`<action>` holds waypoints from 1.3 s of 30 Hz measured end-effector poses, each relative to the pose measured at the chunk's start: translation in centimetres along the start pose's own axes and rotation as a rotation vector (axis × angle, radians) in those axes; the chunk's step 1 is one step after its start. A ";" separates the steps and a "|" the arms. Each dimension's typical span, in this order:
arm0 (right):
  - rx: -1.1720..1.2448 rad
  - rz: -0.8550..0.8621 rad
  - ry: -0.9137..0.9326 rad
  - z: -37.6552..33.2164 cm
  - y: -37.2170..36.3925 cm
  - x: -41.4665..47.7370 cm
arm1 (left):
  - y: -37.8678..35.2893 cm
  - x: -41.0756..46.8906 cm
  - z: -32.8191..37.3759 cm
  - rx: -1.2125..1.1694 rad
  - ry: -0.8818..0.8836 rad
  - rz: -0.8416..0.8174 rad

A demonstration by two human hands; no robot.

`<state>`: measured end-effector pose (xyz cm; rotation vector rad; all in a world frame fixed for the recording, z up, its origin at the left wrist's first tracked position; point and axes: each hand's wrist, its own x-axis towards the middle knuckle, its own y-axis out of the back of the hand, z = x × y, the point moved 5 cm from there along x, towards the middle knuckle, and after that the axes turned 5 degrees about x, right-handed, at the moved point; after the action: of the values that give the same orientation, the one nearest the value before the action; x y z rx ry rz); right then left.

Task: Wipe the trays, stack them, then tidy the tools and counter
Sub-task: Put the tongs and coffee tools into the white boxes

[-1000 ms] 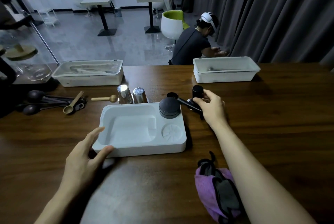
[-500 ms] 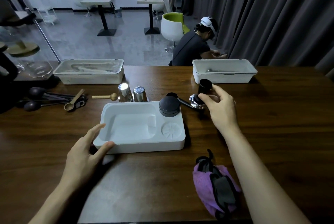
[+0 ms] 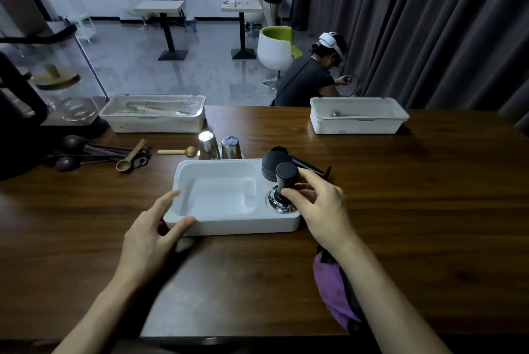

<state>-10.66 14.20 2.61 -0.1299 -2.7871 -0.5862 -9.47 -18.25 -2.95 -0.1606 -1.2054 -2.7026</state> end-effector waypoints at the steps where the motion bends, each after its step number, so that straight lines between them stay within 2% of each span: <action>1: -0.012 0.007 0.004 0.0 -0.1 0.0 | 0.0 0.0 0.0 0.001 -0.004 0.002; 9: -0.149 0.016 0.042 -0.6 -0.7 -0.4 | -0.2 0.1 -0.3 0.024 -0.006 -0.010; 16: -0.272 -0.043 0.074 -0.9 -0.6 -0.4 | -0.2 0.0 -0.1 0.014 -0.002 -0.014; 22: -0.328 0.050 0.087 -0.8 -1.1 -1.0 | -0.1 0.0 0.1 0.002 0.007 -0.017; 29: -0.240 0.057 0.044 0.7 -1.7 -1.5 | 0.2 -0.1 0.1 -0.021 0.047 -0.017; 35: 0.040 -0.218 -0.260 4.3 -1.4 -3.7 | 0.3 0.0 -0.3 -0.020 0.050 -0.029; 39: 0.109 -0.145 -0.283 4.8 -0.5 -4.3 | 0.0 -0.2 0.5 -0.007 0.029 -0.028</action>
<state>-7.85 15.52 -3.07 0.0150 -3.1161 -0.4808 -9.30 -17.86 -2.61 -0.1058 -1.1989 -2.7240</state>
